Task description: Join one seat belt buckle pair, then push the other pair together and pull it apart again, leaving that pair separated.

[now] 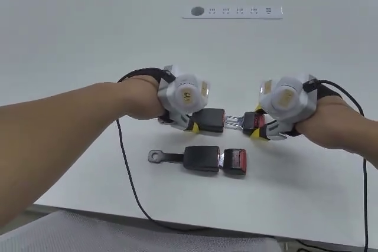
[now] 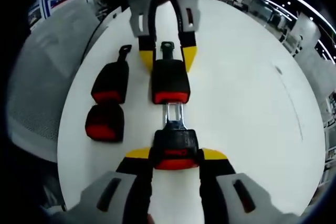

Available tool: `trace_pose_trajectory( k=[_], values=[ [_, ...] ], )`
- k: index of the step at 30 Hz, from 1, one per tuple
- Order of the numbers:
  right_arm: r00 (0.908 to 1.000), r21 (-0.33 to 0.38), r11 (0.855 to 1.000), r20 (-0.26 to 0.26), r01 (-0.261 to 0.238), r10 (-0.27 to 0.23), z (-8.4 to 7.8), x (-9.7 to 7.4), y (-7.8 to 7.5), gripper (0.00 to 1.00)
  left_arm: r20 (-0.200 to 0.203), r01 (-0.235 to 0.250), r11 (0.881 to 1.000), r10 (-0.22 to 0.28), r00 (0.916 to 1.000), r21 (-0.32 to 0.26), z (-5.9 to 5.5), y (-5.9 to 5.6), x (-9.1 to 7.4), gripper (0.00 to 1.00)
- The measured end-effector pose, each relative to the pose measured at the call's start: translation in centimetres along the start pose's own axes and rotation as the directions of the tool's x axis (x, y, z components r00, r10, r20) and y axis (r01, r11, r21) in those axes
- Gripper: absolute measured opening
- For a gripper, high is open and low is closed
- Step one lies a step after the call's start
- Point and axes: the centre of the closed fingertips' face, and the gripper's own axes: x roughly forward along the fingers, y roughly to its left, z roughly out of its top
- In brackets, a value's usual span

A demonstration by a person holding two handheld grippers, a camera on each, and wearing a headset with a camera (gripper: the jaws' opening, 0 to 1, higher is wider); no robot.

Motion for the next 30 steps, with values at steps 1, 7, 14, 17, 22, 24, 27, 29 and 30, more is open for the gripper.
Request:
trace_pose_trajectory(
  k=[1, 7, 14, 17, 22, 24, 27, 29, 30],
  values=[
    [1.0000, -0.006, 1.000, -0.002, -0.001, 0.001, 0.1, 0.1, 0.0, 0.34, 0.000, 0.000, 1.000, 0.000, 1.0000, -0.001, 0.0, 0.0, 0.0, 0.31],
    [0.9999, -0.026, 1.000, 0.000, 0.012, -0.012, 0.3, -0.1, 0.2, 0.34, 0.001, -0.001, 1.000, 0.001, 1.0000, -0.004, 0.0, 0.0, 0.0, 0.31],
    [0.9998, -0.033, 0.999, 0.017, 0.009, -0.008, 1.1, 0.2, 0.5, 0.34, 0.002, 0.004, 1.000, -0.004, 1.0000, 0.000, 0.0, 0.0, 0.0, 0.31],
    [0.9998, -0.032, 0.999, 0.018, 0.009, -0.009, 1.3, 0.4, 0.5, 0.33, 0.004, 0.003, 1.000, -0.003, 1.0000, 0.001, 0.0, 0.0, 0.0, 0.31],
    [0.9990, -0.023, 1.000, 0.044, 0.003, -0.002, 1.2, 0.4, 0.2, 0.32, 0.023, 0.007, 1.000, -0.007, 0.9997, 0.003, 0.1, 0.0, 0.0, 0.31],
    [0.9992, -0.026, 1.000, 0.041, -0.001, 0.002, 1.3, 0.5, 0.1, 0.32, 0.029, 0.009, 1.000, -0.009, 0.9995, 0.006, 0.1, 0.0, 0.0, 0.31],
    [0.9994, -0.026, 1.000, 0.035, -0.002, 0.003, 1.4, 0.5, 0.2, 0.32, 0.022, 0.007, 1.000, -0.007, 0.9997, 0.016, 0.2, -0.1, 0.0, 0.30],
    [0.9995, -0.026, 1.000, 0.032, -0.002, 0.003, 1.5, 0.5, 0.2, 0.32, 0.020, 0.006, 1.000, -0.007, 0.9998, 0.020, 0.2, 0.0, 0.0, 0.30],
    [0.9995, -0.024, 1.000, 0.032, -0.002, 0.003, 1.5, 0.5, 0.3, 0.32, 0.020, 0.007, 1.000, -0.007, 0.9998, 0.020, 0.2, 0.0, 0.0, 0.30]
  ],
)
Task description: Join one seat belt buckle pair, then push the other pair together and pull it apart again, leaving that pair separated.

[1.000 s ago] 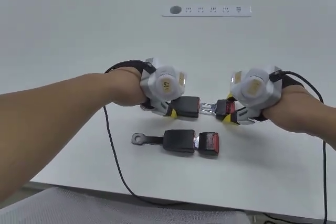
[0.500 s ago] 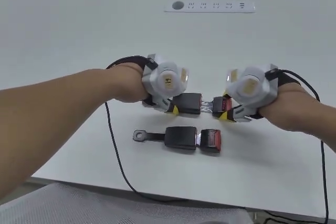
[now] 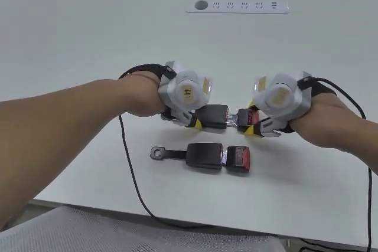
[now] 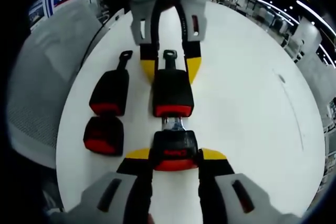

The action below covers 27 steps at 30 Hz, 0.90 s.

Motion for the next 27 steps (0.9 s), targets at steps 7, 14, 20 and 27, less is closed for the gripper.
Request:
trace_pose_trajectory(
  k=[7, 14, 20, 27],
  values=[
    [0.9999, 0.030, 1.000, 0.011, -0.004, 0.004, 1.0, 0.5, 0.3, 0.31, 0.001, -0.002, 1.000, 0.002, 1.0000, -0.002, 0.0, 0.0, 0.0, 0.30],
    [1.0000, 0.016, 1.000, 0.005, 0.000, 0.000, 1.2, 0.8, 0.3, 0.31, -0.007, -0.003, 1.000, 0.003, 1.0000, -0.003, 0.0, 0.0, 0.0, 0.30],
    [1.0000, 0.013, 1.000, -0.003, -0.002, 0.002, 1.2, 0.9, 0.3, 0.32, -0.020, 0.002, 1.000, -0.002, 0.9998, -0.001, 0.0, -0.1, 0.0, 0.30],
    [0.9999, 0.012, 1.000, 0.010, 0.003, -0.003, 1.0, 0.9, 0.2, 0.32, 0.003, -0.004, 1.000, 0.004, 1.0000, -0.012, -0.2, 0.0, -0.1, 0.30]
  ],
)
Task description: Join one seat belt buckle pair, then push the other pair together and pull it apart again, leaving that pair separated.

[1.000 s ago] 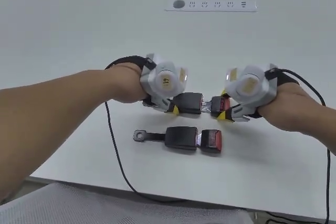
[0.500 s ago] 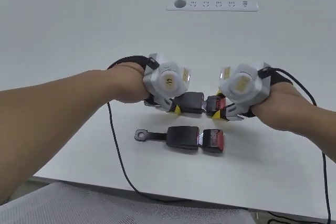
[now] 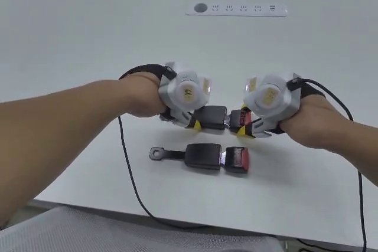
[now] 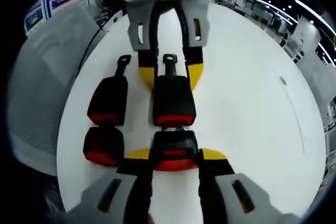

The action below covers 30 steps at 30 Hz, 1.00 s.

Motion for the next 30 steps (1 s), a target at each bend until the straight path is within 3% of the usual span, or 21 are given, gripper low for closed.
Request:
trace_pose_trajectory(
  k=[16, 30],
  values=[
    [1.0000, -0.008, 1.000, 0.002, -0.008, 0.008, -1.6, -1.0, -0.3, 0.33, 0.016, -0.003, 1.000, 0.003, 0.9999, -0.024, -0.1, 0.1, 0.0, 0.31],
    [0.9995, 0.014, 1.000, -0.032, 0.007, -0.007, -5.7, -3.5, -0.2, 0.33, 0.006, -0.001, 1.000, 0.001, 1.0000, -0.019, 0.0, 0.0, 0.0, 0.31]
  ],
)
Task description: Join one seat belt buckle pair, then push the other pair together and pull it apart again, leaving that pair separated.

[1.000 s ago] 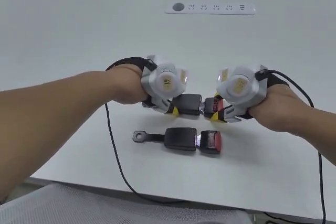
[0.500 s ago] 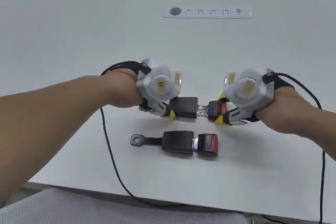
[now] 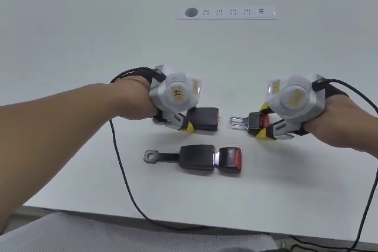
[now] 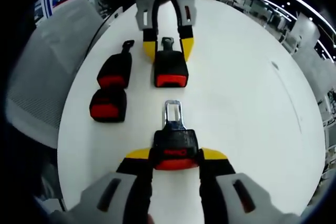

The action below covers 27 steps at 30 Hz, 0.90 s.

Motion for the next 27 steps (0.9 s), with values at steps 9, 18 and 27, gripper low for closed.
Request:
trace_pose_trajectory(
  k=[9, 18, 27],
  values=[
    [0.9999, 0.021, 1.000, -0.017, 0.001, 0.000, -2.6, -1.5, 0.0, 0.34, -0.011, 0.002, 1.000, -0.002, 0.9999, 0.003, 0.4, -0.2, -0.2, 0.32],
    [0.9990, 0.034, 0.999, -0.041, 0.018, -0.016, -2.9, -1.7, 0.0, 0.36, -0.032, -0.004, 1.000, 0.005, 0.9995, 0.029, 0.5, -0.1, 0.0, 0.32],
    [0.9952, 0.025, 0.996, -0.051, 0.084, -0.083, -3.1, -2.3, -0.5, 0.47, -0.052, -0.063, 0.997, 0.065, 0.9966, 0.036, 0.2, 0.4, -0.8, 0.39]
  ],
)
